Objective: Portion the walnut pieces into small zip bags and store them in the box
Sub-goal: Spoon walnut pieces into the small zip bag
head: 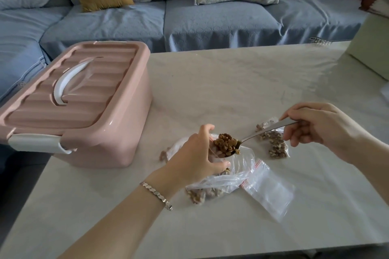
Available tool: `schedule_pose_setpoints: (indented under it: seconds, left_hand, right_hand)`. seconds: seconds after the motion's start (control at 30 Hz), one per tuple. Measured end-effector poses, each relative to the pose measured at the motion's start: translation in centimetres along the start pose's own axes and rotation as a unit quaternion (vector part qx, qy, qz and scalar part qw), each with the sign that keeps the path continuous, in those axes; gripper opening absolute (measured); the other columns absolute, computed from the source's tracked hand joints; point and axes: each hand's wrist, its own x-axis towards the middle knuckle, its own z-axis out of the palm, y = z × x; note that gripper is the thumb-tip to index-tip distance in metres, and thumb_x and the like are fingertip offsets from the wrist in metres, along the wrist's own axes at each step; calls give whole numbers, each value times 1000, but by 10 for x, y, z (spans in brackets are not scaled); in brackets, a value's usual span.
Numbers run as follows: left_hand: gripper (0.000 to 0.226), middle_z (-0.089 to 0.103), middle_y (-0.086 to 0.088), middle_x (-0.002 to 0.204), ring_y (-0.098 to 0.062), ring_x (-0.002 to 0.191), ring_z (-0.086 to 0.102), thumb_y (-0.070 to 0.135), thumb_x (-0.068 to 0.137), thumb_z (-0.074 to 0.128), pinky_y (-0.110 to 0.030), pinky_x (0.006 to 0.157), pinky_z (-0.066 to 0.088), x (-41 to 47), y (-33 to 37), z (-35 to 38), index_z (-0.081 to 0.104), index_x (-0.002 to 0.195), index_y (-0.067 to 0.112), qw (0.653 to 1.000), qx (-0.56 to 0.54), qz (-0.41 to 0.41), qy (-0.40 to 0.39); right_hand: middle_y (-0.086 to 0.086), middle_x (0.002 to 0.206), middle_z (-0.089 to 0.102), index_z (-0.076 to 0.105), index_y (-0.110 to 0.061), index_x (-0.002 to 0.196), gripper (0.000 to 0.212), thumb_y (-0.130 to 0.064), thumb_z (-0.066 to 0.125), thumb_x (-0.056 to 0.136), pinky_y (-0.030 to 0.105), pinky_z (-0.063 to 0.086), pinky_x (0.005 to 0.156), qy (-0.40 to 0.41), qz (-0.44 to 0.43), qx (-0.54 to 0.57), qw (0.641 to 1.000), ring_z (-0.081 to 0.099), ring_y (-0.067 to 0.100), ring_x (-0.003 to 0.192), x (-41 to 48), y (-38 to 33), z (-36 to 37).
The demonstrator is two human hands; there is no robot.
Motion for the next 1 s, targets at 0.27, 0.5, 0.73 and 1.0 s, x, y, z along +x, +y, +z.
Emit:
schedule_pose_setpoints:
  seconds: [0.27,0.5,0.73,1.0]
  left_hand:
    - [84,53,5,106,-10,98,55,36,76,73,-22,92,42,-5,-3,3,21,139,18,999,-23,-27,-4]
    - [79,46,6,121,-8,107,48,42,79,67,-15,87,32,-8,-5,8,19,139,23,999,-4,-46,18]
    - [81,43,10,110,-10,112,47,43,73,73,-13,82,29,-15,-14,7,29,136,18,987,-33,-102,122]
    - [67,57,10,106,-6,96,55,39,75,73,-5,71,36,-25,-22,10,40,130,21,979,-82,-120,144]
  right_hand:
    - [12,46,61,57,0,75,23,-1,42,92,17,30,35,-30,-38,-48,998,52,16,34,0,-10,22]
    - [2,55,68,58,-17,67,26,-9,46,88,33,42,54,-38,-163,-198,966,61,18,44,-15,-23,45]
    - [-4,58,68,56,-20,69,24,-14,44,89,31,45,49,-30,-211,-256,943,62,16,50,-26,-30,52]
    - [-1,56,61,55,-23,80,19,-27,40,92,30,44,50,-10,-352,-310,883,55,13,49,-38,-20,57]
